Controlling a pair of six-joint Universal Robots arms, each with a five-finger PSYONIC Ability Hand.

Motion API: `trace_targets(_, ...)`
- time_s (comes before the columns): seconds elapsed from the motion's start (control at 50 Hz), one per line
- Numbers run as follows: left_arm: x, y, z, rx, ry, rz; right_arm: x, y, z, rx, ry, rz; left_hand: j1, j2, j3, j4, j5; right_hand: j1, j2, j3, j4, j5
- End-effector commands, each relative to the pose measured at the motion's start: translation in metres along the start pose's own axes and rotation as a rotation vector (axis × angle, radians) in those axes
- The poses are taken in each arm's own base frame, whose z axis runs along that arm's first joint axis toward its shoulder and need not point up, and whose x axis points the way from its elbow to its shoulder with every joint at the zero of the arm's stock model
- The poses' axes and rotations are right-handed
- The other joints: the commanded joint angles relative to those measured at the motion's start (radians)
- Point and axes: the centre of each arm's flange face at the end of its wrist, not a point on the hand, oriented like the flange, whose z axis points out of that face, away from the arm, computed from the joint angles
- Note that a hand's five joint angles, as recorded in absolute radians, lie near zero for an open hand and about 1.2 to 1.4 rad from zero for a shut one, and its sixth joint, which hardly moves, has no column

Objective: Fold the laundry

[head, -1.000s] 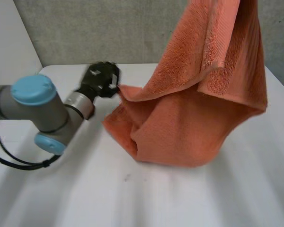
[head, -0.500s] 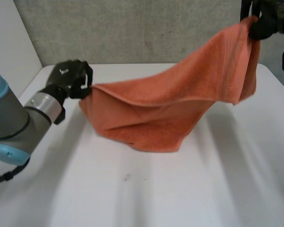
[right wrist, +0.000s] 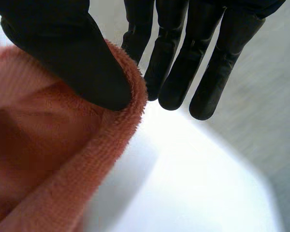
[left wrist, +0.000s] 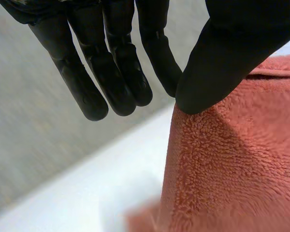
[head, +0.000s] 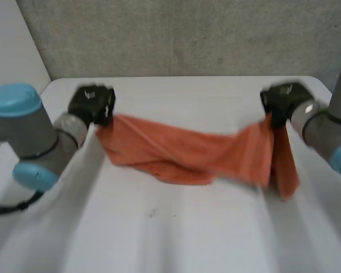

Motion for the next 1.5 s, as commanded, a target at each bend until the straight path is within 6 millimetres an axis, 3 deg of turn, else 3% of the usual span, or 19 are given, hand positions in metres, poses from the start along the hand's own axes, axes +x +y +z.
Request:
trace_targets(0.02,-0.036,-0.139,0.029,0.544,-0.192,0.052,0.065,-0.112,0.024,0.682,0.308,0.209,0.238,0.200,0.205,0.201,0.278,0.428,0.217,0.207,0.204,0.230)
trace_targets(0.04,-0.038,-0.156,0.024,0.607,-0.209,0.056,0.070,-0.121,0.020,0.743,0.327,0.235,0.238,0.200,0.205,0.201,0.278,0.428,0.217,0.207,0.204,0.230)
trace_targets(0.06,-0.041,-0.193,0.006,0.751,-0.240,0.066,0.075,-0.131,0.014,0.798,0.342,0.256,0.238,0.200,0.205,0.201,0.278,0.428,0.217,0.207,0.204,0.230)
trace_targets(0.08,-0.041,-0.202,0.001,0.787,-0.247,0.068,0.075,-0.131,0.014,0.799,0.342,0.256,0.238,0.200,0.205,0.201,0.278,0.428,0.217,0.207,0.204,0.230)
trace_targets(0.12,-0.040,-0.208,-0.008,0.818,-0.250,0.071,0.086,-0.158,-0.017,0.932,0.360,0.307,0.238,0.200,0.205,0.201,0.278,0.428,0.217,0.207,0.204,0.230)
trace_targets(0.18,-0.034,-0.202,-0.023,0.791,-0.237,0.074,0.081,-0.158,-0.039,0.884,0.330,0.316,0.238,0.200,0.205,0.201,0.278,0.428,0.217,0.207,0.204,0.230)
trace_targets(0.28,-0.025,-0.170,-0.035,0.681,-0.217,0.067,0.068,-0.135,-0.034,0.729,0.260,0.312,0.238,0.200,0.205,0.201,0.278,0.428,0.217,0.207,0.204,0.230)
trace_targets(0.32,-0.013,-0.131,-0.045,0.552,-0.187,0.068,0.054,-0.113,-0.032,0.580,0.167,0.314,0.238,0.200,0.205,0.201,0.278,0.428,0.217,0.207,0.204,0.230)
trace_targets(0.44,0.030,-0.050,-0.078,0.299,-0.084,0.107,0.033,-0.056,-0.013,0.292,0.029,0.328,0.238,0.200,0.205,0.201,0.278,0.428,0.217,0.207,0.204,0.230)
trace_targets(0.52,0.056,-0.015,-0.097,0.181,-0.008,0.102,0.016,-0.004,0.009,0.057,-0.032,0.361,0.238,0.200,0.205,0.201,0.278,0.428,0.217,0.207,0.204,0.230)
trace_targets(0.56,0.072,0.007,-0.107,0.098,0.045,0.100,0.015,0.004,0.012,0.021,-0.036,0.366,0.238,0.200,0.205,0.201,0.278,0.428,0.217,0.207,0.204,0.230)
trace_targets(0.66,0.091,0.026,-0.122,-0.019,0.092,0.101,0.008,0.031,0.022,-0.115,-0.055,0.348,0.238,0.200,0.205,0.201,0.278,0.428,0.217,0.207,0.204,0.230)
trace_targets(0.78,0.100,0.034,-0.130,-0.099,0.105,0.107,0.030,0.048,0.030,-0.164,0.030,0.344,0.238,0.200,0.205,0.201,0.278,0.428,0.217,0.207,0.204,0.230)
trace_targets(0.94,0.102,0.027,-0.124,-0.069,0.113,0.109,0.044,0.058,0.032,-0.180,0.072,0.349,0.238,0.200,0.205,0.201,0.278,-0.011,-0.221,-0.232,-0.235,-0.208)
trace_targets(0.98,0.101,0.023,-0.122,-0.059,0.116,0.110,0.044,0.061,0.029,-0.185,0.068,0.350,-0.214,-0.252,-0.247,-0.250,-0.174,-0.532,-0.742,-0.753,-0.755,-0.729)
trace_targets(1.04,0.099,0.014,-0.117,-0.035,0.115,0.114,0.042,0.061,0.025,-0.184,0.059,0.349,-0.749,-0.787,-0.783,-0.786,-0.710,-0.783,-0.993,-1.004,-1.006,-0.980)
trace_targets(1.12,0.096,0.012,-0.116,-0.040,0.114,0.112,0.042,0.054,0.016,-0.164,0.039,0.324,-0.783,-0.821,-0.816,-0.820,-0.743,-0.794,-1.005,-1.015,-1.018,-0.992)
trace_targets(1.3,0.055,0.007,-0.109,-0.112,0.079,0.089,0.059,0.037,-0.017,-0.135,0.052,0.176,-0.801,-0.839,-0.834,-0.837,-0.761,-0.794,-1.005,-1.015,-1.018,-0.992)
trace_targets(1.5,-0.007,0.021,-0.088,-0.143,0.032,0.043,0.043,0.016,-0.068,-0.054,-0.016,0.033,-0.801,-0.839,-0.834,-0.837,-0.761,-0.794,-1.005,-1.015,-1.018,-0.992)
